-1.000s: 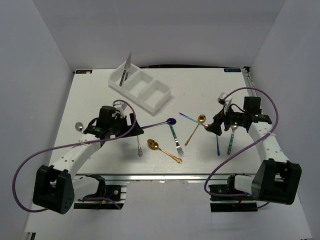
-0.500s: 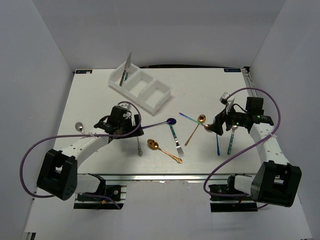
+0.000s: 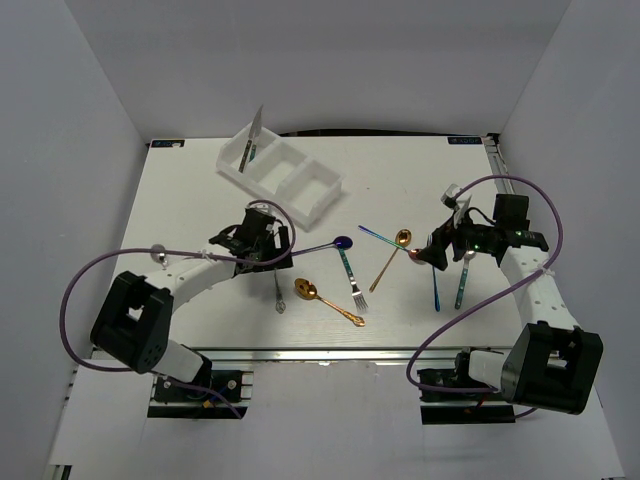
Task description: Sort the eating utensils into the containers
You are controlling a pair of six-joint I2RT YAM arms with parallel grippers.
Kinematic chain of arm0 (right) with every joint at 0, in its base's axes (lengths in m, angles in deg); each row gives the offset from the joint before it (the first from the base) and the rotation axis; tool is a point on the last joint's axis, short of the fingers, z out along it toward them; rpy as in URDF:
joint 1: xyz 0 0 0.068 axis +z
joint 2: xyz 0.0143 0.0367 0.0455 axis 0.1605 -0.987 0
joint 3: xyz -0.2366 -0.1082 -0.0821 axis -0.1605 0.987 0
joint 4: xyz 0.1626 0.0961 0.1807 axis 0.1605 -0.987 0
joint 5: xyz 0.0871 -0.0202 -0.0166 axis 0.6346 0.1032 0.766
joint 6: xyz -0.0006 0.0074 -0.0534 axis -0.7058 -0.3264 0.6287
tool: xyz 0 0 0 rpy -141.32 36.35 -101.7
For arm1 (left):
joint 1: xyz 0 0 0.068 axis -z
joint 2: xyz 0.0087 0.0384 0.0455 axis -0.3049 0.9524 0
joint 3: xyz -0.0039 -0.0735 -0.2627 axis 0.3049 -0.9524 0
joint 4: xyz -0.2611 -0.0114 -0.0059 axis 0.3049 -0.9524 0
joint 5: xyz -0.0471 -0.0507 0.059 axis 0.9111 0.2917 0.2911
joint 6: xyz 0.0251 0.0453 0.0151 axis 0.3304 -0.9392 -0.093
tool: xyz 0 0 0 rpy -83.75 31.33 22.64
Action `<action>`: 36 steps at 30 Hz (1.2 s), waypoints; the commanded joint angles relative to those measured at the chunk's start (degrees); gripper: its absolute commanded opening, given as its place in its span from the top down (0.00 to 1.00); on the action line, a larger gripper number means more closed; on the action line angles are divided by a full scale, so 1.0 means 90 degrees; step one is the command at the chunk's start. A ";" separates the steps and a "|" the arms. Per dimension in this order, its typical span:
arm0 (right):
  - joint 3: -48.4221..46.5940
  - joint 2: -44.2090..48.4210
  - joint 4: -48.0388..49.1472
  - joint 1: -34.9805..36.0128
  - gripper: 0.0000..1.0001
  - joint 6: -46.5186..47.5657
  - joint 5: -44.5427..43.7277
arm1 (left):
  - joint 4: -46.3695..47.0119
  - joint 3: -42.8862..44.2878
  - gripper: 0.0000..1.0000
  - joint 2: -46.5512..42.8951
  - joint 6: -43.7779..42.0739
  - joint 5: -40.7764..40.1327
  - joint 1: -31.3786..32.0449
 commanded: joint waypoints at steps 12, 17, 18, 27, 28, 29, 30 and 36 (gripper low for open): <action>0.0082 0.0029 0.0018 -0.0137 0.11 -0.0010 0.0328 | -0.0390 0.0740 0.05 0.1170 0.0595 -0.1865 0.0843; 0.0082 0.0010 0.0008 -0.0166 0.11 0.0000 0.0338 | -0.0419 0.0750 0.16 0.1395 0.0742 -0.2216 0.0902; 0.0082 0.0010 0.0008 -0.0167 0.11 0.0000 0.0338 | -0.0419 0.0740 0.17 0.1434 0.0752 -0.2255 0.0902; 0.0111 -0.0049 0.0037 -0.0215 0.11 0.0049 0.0260 | -0.0351 0.0594 0.54 0.1668 0.0820 -0.2276 0.0912; 0.0121 -0.0059 0.0037 -0.0235 0.11 0.0049 0.0260 | -0.0341 0.0564 0.54 0.1678 0.0859 -0.2275 0.0902; 0.0121 -0.0049 0.0057 -0.0245 0.11 0.0049 0.0260 | -0.0341 0.0525 0.54 0.1659 0.0898 -0.2246 0.0912; 0.0131 -0.0049 0.0057 -0.0254 0.11 0.0039 0.0251 | -0.0332 0.0486 0.55 0.1649 0.0898 -0.2227 0.0902; 0.0140 -0.0069 0.0067 -0.0323 0.11 0.0058 0.0241 | -0.0244 0.0115 0.71 0.1395 0.0957 -0.2158 0.0902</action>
